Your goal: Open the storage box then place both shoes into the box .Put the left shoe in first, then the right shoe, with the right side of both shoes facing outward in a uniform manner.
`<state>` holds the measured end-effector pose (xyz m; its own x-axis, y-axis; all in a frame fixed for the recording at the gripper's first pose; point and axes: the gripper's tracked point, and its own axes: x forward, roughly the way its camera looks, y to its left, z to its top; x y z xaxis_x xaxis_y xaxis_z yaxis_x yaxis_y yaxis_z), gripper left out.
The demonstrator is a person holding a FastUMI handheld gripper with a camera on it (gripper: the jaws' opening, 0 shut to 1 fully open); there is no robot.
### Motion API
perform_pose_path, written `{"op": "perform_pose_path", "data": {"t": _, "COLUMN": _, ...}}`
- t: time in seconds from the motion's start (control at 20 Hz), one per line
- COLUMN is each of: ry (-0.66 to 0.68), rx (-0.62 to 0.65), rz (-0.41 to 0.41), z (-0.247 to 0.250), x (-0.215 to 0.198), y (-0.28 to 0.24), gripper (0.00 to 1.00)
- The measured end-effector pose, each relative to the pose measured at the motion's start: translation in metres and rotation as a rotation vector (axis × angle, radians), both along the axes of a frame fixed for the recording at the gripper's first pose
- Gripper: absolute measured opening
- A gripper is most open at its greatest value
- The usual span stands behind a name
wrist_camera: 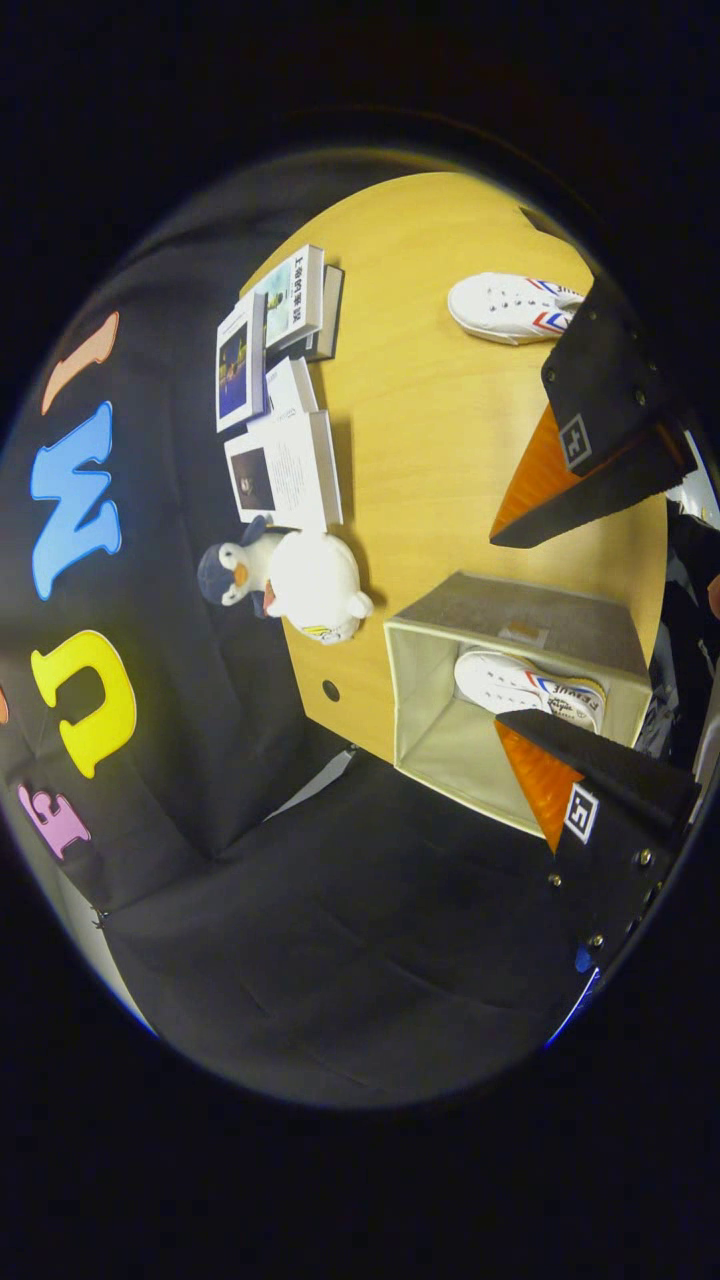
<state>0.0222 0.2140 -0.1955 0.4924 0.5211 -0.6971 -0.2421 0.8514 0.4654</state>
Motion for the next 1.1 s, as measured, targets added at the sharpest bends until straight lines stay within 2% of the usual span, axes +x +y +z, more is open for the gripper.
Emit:
{"op": "perform_pose_path", "data": {"t": 0.7, "ry": 0.002, "rx": -0.18, "rz": -0.132, "z": -0.04, "x": 0.0, "y": -0.153, "gripper": 0.98}}
{"op": "perform_pose_path", "data": {"t": 1.1, "ry": 0.057, "rx": -0.26, "rz": -0.176, "z": -0.079, "x": -0.003, "y": -0.216, "gripper": 0.98}}
